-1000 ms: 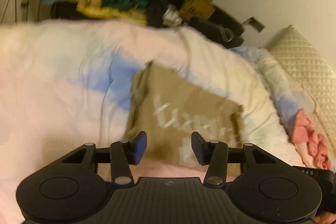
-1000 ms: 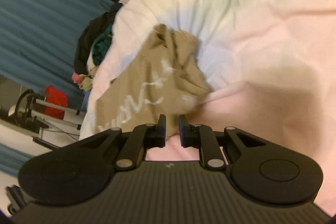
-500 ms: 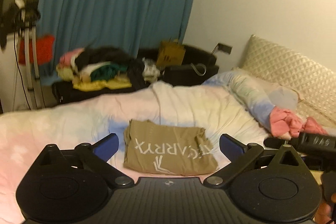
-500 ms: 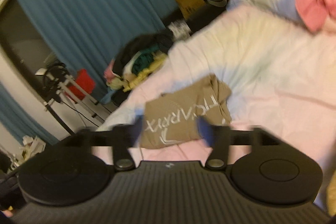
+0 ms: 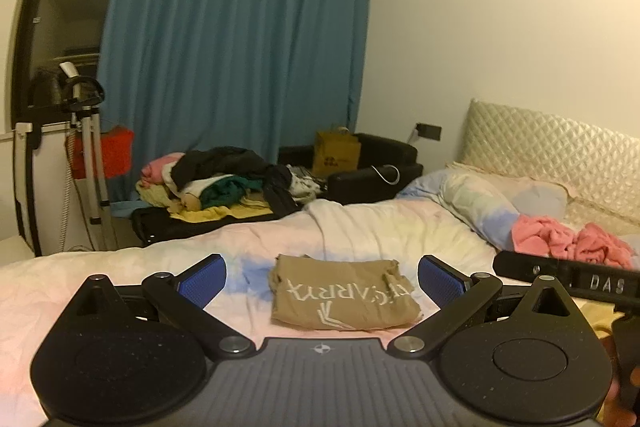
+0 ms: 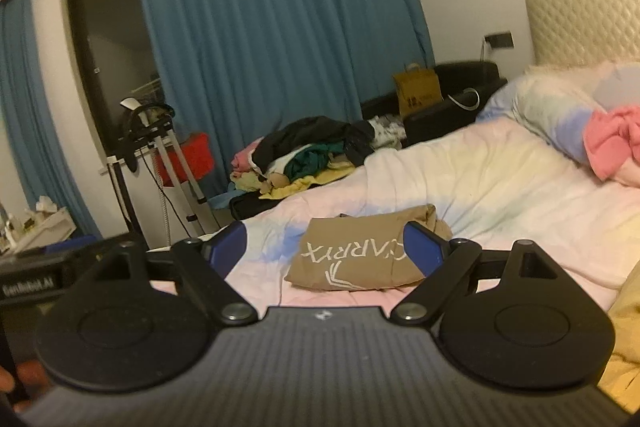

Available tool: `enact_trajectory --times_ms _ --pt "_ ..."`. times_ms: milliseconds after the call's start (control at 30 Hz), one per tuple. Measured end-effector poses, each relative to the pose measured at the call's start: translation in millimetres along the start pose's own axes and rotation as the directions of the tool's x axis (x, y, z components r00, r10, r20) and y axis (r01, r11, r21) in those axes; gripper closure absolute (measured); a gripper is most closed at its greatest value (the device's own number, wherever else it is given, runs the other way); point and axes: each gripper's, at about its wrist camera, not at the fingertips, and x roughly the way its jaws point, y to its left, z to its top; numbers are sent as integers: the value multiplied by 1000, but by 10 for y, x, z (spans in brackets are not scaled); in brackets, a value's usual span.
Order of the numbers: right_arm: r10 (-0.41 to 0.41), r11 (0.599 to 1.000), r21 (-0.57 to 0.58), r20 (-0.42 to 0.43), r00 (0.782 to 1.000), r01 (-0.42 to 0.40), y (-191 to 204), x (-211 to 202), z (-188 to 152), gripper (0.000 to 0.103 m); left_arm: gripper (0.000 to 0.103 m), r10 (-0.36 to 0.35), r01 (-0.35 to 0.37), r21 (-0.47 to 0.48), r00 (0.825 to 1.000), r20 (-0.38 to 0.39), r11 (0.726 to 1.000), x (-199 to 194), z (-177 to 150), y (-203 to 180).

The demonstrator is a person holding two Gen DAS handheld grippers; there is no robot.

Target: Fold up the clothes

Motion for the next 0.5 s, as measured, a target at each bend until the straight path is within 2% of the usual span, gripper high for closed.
enact_trajectory --times_ms 233,500 --pt "-14 998 -55 39 999 16 133 101 -375 16 0 56 -56 -26 998 5 998 -50 -316 191" --pt "-17 996 -83 5 1000 18 172 345 -653 16 0 97 -99 -42 994 -47 994 196 -588 384"
